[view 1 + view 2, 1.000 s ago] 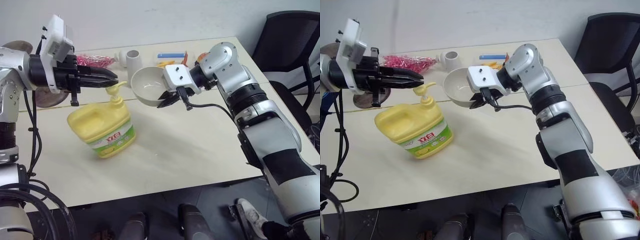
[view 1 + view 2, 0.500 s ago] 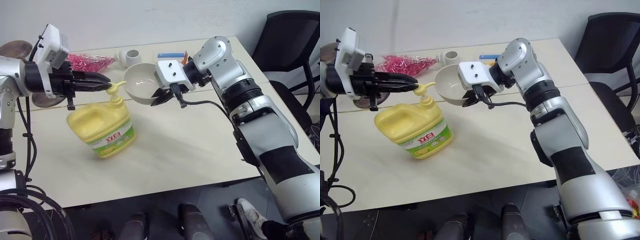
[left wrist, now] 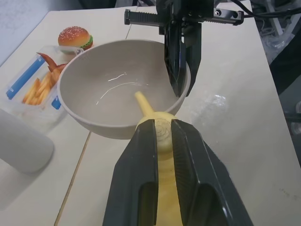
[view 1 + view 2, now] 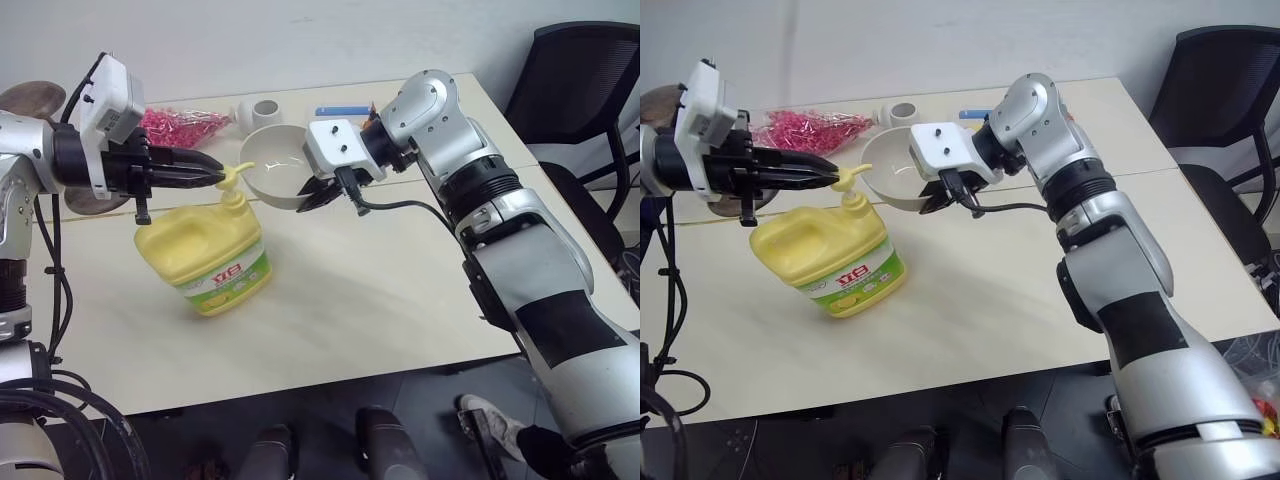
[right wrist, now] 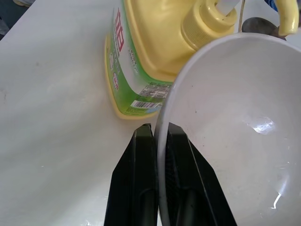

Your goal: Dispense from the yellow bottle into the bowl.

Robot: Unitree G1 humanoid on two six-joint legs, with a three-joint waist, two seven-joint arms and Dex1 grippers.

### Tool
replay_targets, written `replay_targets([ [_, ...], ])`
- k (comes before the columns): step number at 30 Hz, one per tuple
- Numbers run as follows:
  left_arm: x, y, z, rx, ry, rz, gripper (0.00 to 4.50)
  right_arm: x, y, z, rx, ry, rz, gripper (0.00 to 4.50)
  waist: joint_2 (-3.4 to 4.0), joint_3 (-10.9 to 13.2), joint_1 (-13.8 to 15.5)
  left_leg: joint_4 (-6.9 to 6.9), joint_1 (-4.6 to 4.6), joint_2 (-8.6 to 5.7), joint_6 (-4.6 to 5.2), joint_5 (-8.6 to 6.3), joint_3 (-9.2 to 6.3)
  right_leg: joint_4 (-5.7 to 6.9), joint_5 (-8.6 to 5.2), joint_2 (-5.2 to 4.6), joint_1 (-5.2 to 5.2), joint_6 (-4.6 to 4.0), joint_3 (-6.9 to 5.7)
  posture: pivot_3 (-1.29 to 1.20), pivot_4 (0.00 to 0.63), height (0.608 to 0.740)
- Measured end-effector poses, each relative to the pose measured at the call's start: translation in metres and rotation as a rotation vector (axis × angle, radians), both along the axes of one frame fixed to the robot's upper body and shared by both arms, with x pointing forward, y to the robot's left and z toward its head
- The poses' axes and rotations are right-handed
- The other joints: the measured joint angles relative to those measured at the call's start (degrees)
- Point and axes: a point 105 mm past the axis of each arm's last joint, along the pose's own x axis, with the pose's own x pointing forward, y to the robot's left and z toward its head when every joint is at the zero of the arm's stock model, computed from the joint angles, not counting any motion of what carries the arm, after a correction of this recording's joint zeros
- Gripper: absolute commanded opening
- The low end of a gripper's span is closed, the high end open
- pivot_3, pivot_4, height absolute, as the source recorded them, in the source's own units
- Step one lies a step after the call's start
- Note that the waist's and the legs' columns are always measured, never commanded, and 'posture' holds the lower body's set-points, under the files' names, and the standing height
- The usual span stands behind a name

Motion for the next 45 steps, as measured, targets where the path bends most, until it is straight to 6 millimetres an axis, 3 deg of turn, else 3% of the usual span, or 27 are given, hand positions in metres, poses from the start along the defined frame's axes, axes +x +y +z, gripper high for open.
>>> replay_targets([
  [10,0.001,0.001,-0.002,0.022,-0.024,-0.025,0.56,-0.002,0.005,0.009,0.004,-0.014,0.008,0.00,0.00,0.0,0.0,0.05,0.00,0.00,-0.01,0.00,-0.02,0.05,0.00,0.00,0.01,0.00,0.00,0.00,0.150,0.740],
  [35,0.008,0.003,-0.011,0.151,-0.019,-0.046,0.56,-0.002,0.007,0.006,-0.007,-0.010,0.013,0.00,0.08,-0.3,0.1,0.34,0.12,-0.04,-0.05,-0.03,-0.15,0.17,0.00,0.04,0.19,0.00,0.08,0.00,0.150,0.740],
  [40,0.008,0.002,-0.007,0.137,-0.016,-0.045,0.56,-0.002,0.007,0.005,-0.011,-0.011,0.014,0.00,0.08,-0.3,0.1,0.36,0.17,-0.14,-0.13,-0.08,-0.50,0.17,0.00,0.14,0.18,0.00,0.25,0.00,0.150,0.740],
  [45,0.002,0.002,0.002,-0.037,0.115,-0.042,0.56,-0.003,0.007,0.006,-0.004,-0.012,0.022,0.00,0.06,-0.2,0.1,0.37,0.03,-0.18,-0.15,-0.09,-0.67,0.21,0.00,0.20,-0.02,0.00,0.40,0.00,0.150,0.740],
])
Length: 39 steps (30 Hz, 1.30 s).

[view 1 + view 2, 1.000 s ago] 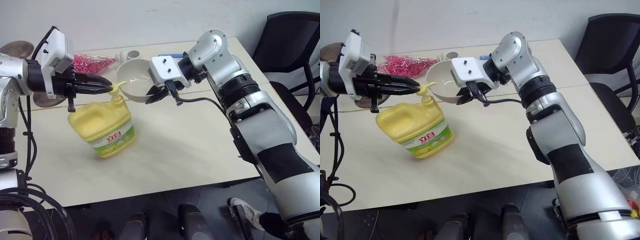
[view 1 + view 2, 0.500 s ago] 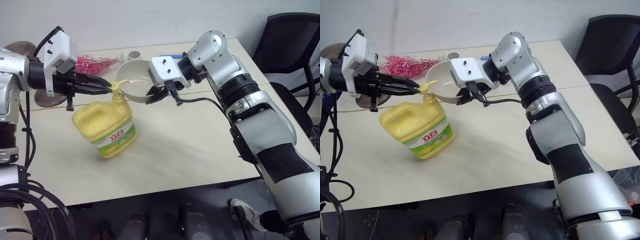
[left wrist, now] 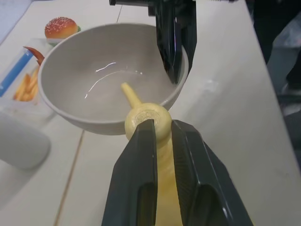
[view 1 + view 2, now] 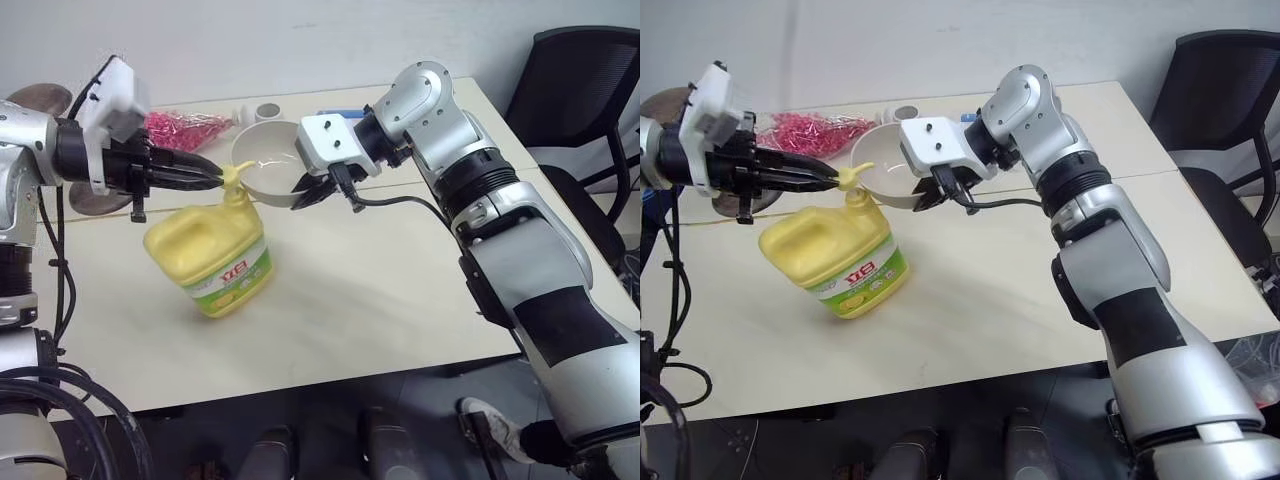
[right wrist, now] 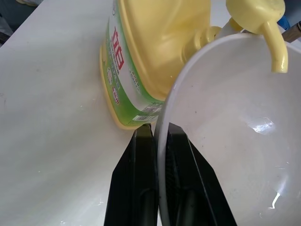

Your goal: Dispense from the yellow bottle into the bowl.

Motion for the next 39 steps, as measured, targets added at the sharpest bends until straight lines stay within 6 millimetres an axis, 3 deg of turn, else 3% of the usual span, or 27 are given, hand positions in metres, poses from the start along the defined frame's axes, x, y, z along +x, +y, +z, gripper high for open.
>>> replay_targets([
  [4,0.000,0.002,0.013,-0.081,0.001,0.032,0.56,0.000,0.000,0.000,0.000,-0.003,0.005,0.00,0.00,0.0,-0.1,-0.01,-0.04,-0.03,-0.07,-0.06,-0.26,0.00,0.00,0.05,-0.08,0.00,-0.02,0.00,0.150,0.740],
  [12,0.011,-0.010,-0.004,-0.071,-0.003,0.013,0.56,-0.001,0.001,-0.001,-0.004,-0.006,0.009,0.00,0.00,0.0,-0.1,0.00,-0.04,-0.05,-0.08,-0.06,-0.29,-0.01,0.00,0.05,-0.08,0.00,-0.03,0.00,0.150,0.740],
  [23,0.024,-0.004,-0.007,-0.100,-0.050,0.039,0.56,0.000,0.000,-0.001,-0.007,-0.007,0.006,0.00,0.00,0.0,-0.1,0.20,-0.04,-0.07,-0.08,-0.06,-0.29,0.01,0.00,0.05,-0.03,0.00,0.00,0.00,0.150,0.740],
  [39,0.014,-0.001,-0.019,-0.046,-0.041,0.034,0.56,-0.001,0.000,-0.004,-0.032,-0.011,0.013,0.00,0.02,0.0,0.0,0.14,0.18,-0.14,-0.12,-0.10,-0.34,0.06,0.00,0.04,0.02,0.00,0.12,0.00,0.150,0.740],
])
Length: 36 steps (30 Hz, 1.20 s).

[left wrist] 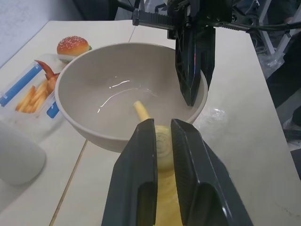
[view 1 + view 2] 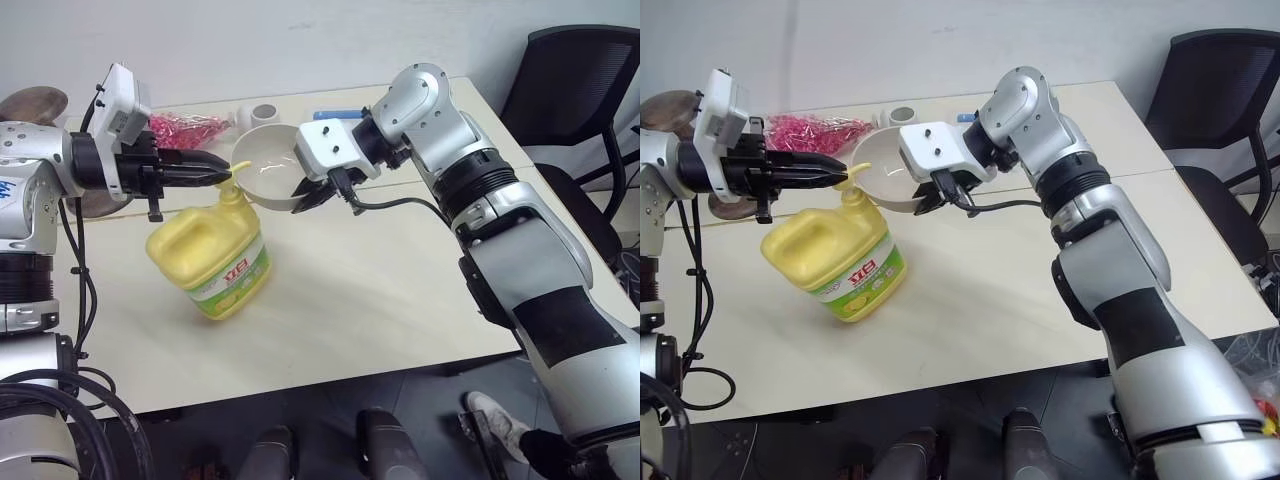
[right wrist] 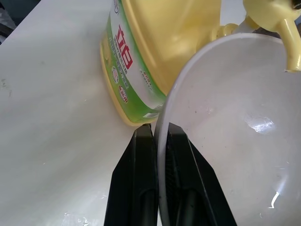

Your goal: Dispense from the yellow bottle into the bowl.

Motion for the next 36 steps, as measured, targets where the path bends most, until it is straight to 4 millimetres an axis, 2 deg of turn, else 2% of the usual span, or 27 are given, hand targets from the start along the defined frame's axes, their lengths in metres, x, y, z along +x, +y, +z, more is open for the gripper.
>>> replay_targets([
  [14,0.000,0.004,-0.007,0.008,0.000,0.004,0.56,0.000,0.000,-0.002,-0.009,0.003,0.003,0.00,0.02,-0.6,0.1,-0.30,0.34,-0.08,0.00,-0.01,-0.01,-0.05,0.00,-0.01,0.14,0.00,0.11,0.00,0.150,0.740],
  [25,0.006,0.005,0.001,-0.068,0.058,0.029,0.56,0.000,-0.001,-0.001,-0.012,-0.002,0.001,0.00,0.01,-0.6,0.1,-0.40,0.29,-0.09,0.00,-0.01,-0.02,-0.06,0.00,-0.01,0.09,0.00,0.10,0.00,0.150,0.740],
  [36,0.004,0.010,0.007,-0.111,0.116,0.054,0.56,0.001,-0.004,-0.004,-0.039,-0.031,0.010,0.00,0.00,-0.6,0.0,-0.44,0.21,-0.09,0.00,-0.01,-0.05,-0.08,0.00,-0.01,-0.08,0.00,0.08,0.00,0.150,0.740],
])
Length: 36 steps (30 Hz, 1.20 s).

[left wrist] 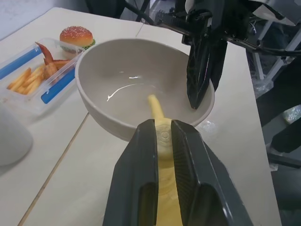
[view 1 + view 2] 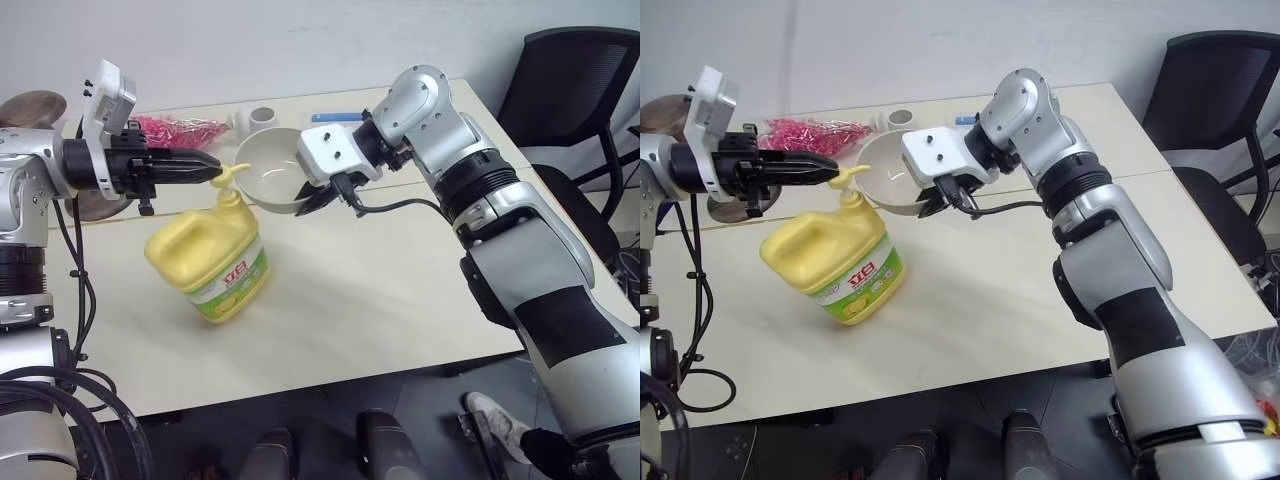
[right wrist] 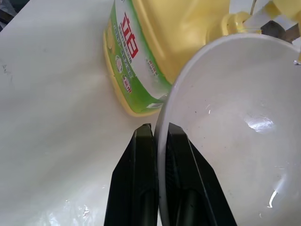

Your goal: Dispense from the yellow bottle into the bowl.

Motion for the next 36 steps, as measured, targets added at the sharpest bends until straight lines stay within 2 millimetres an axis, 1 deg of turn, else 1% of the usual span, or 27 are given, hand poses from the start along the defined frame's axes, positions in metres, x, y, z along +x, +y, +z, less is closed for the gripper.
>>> replay_targets([
  [9,0.001,-0.001,-0.002,0.035,-0.054,-0.002,0.56,0.002,-0.003,-0.003,-0.016,-0.005,-0.011,0.00,0.00,0.0,0.0,0.02,0.00,0.00,0.00,0.00,0.00,-0.02,0.00,0.00,0.03,0.00,0.00,0.00,0.150,0.740],
  [14,0.005,-0.001,-0.006,0.057,-0.049,-0.001,0.56,0.003,-0.003,-0.003,-0.024,-0.008,-0.013,0.00,0.00,0.0,0.1,0.05,0.02,-0.02,0.00,0.00,0.00,0.00,0.00,-0.01,0.07,0.00,0.01,0.00,0.150,0.740],
  [25,0.004,0.001,-0.011,0.114,-0.073,-0.024,0.56,0.002,-0.001,-0.001,-0.014,-0.011,-0.008,0.00,0.01,0.0,0.1,0.04,0.13,-0.02,0.00,0.00,0.01,0.01,0.00,-0.01,0.17,0.00,0.01,0.00,0.150,0.740],
  [30,0.008,0.005,-0.019,0.151,-0.058,-0.009,0.56,0.001,0.001,-0.001,-0.011,-0.008,-0.005,0.00,0.31,-0.7,0.1,-0.01,0.22,-0.02,0.00,0.00,0.01,0.01,0.00,-0.01,0.23,0.00,0.02,0.00,0.150,0.740],
  [36,0.013,0.010,-0.020,0.177,-0.070,0.008,0.56,0.001,0.003,-0.002,-0.015,-0.006,-0.001,0.00,0.47,-0.9,0.2,-0.04,0.27,-0.06,0.00,0.00,-0.01,0.00,0.00,0.00,0.28,0.00,0.09,0.00,0.150,0.740],
])
